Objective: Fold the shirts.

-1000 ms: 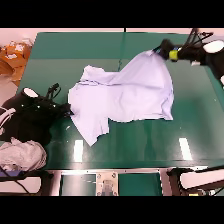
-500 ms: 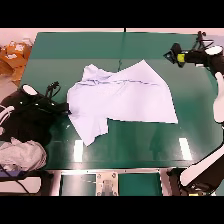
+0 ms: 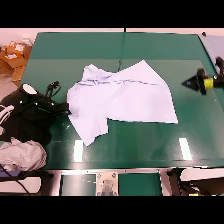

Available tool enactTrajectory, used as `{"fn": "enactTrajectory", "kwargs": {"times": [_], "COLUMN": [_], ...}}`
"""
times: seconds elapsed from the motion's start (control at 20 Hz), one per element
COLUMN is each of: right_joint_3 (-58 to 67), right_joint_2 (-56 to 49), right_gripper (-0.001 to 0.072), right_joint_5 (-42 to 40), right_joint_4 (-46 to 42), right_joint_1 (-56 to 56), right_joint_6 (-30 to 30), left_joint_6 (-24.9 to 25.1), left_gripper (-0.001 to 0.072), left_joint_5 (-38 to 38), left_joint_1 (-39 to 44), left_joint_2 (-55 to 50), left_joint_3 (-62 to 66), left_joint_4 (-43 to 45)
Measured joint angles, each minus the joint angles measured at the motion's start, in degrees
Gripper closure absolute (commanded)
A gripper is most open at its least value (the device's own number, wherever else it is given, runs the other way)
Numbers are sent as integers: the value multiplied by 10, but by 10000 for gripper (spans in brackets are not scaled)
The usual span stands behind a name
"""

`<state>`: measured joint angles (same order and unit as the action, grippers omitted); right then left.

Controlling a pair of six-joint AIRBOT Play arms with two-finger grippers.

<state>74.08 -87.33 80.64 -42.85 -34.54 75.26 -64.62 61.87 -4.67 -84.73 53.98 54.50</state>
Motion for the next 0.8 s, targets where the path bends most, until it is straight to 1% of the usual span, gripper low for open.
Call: {"fn": "enactTrajectory", "kwargs": {"times": [0.1, 0.2, 0.35, 0.6, 0.7, 0.75, 0.8], "right_joint_3": [-88, -139, -174, -192, -193, -194, -194], "right_joint_2": [40, 57, 57, 6, -15, -24, -31], "right_gripper": [177, 177, 177, 180, 289, 321, 322], "right_joint_5": [3, -2, -24, -36, -26, -24, -23], "right_joint_4": [-16, -55, -111, -146, -136, -135, -134], "right_joint_1": [-31, -57, -87, -95, -87, -82, -74], "right_joint_6": [-23, -35, -46, -72, -88, -96, -104], "left_joint_6": [0, 0, 0, 1, 2, 2, 2], "left_gripper": [685, 685, 684, 684, 684, 684, 684], "left_joint_5": [1, 2, 3, 4, 7, 7, 8], "left_joint_1": [0, 0, 0, 0, 0, 0, 0], "left_joint_2": [0, 0, 0, 0, 0, 0, 0], "left_joint_3": [0, 0, 0, 0, 0, 0, 0], "left_joint_4": [-5, -7, -10, -12, -13, -14, -14]}}
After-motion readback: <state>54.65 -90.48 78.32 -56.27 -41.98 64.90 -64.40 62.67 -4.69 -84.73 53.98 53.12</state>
